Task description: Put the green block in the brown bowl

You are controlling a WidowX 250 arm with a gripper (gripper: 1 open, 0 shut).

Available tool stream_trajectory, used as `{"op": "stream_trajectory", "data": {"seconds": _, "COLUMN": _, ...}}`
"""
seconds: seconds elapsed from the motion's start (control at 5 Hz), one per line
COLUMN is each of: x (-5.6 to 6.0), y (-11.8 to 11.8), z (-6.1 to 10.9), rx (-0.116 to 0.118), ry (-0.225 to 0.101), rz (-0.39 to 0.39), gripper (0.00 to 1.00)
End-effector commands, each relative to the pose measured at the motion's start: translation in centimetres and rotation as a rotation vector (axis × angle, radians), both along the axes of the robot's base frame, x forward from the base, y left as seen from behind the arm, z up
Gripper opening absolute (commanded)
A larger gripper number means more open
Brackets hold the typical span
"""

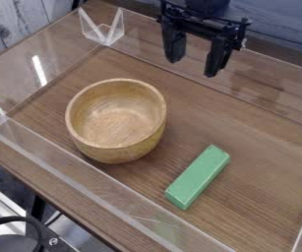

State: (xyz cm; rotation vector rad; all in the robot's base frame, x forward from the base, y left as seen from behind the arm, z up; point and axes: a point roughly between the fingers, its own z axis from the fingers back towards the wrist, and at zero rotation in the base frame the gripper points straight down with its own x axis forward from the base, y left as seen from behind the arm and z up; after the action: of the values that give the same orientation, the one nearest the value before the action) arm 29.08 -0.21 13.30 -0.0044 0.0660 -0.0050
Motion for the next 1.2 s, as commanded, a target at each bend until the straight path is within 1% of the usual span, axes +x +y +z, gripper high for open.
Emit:
{"op": "stream_trajectory", "data": {"seconds": 0.0, "x": -1.7, "y": -0.6, "z": -0.5, "rx": -0.001, "ry": 0.015, "rz": -0.018, "gripper": 1.00}}
{"op": "stream_trajectory", "data": {"seconds": 0.2, "x": -4.3, "y": -1.2, "z": -0.8, "rx": 0.002, "ry": 0.017, "rz": -0.054, "gripper": 1.00}}
{"op": "stream_trajectory", "data": {"seconds": 0.4, "x": -5.7, "y": -2.1, "z": -1.2, "rx": 0.000, "ry": 0.022, "rz": -0.085, "gripper": 1.00}}
{"op": "stream_trajectory", "data": {"seconds": 0.8, "x": -7.1, "y": -4.3, "z": -3.0, "rx": -0.002, "ry": 0.028, "rz": -0.135, "gripper": 1.00}}
{"op": "stream_trajectory", "data": {"seconds": 1.0, "x": -7.5, "y": -5.5, "z": -3.9, "rx": -0.004, "ry": 0.029, "rz": -0.155, "gripper": 1.00}}
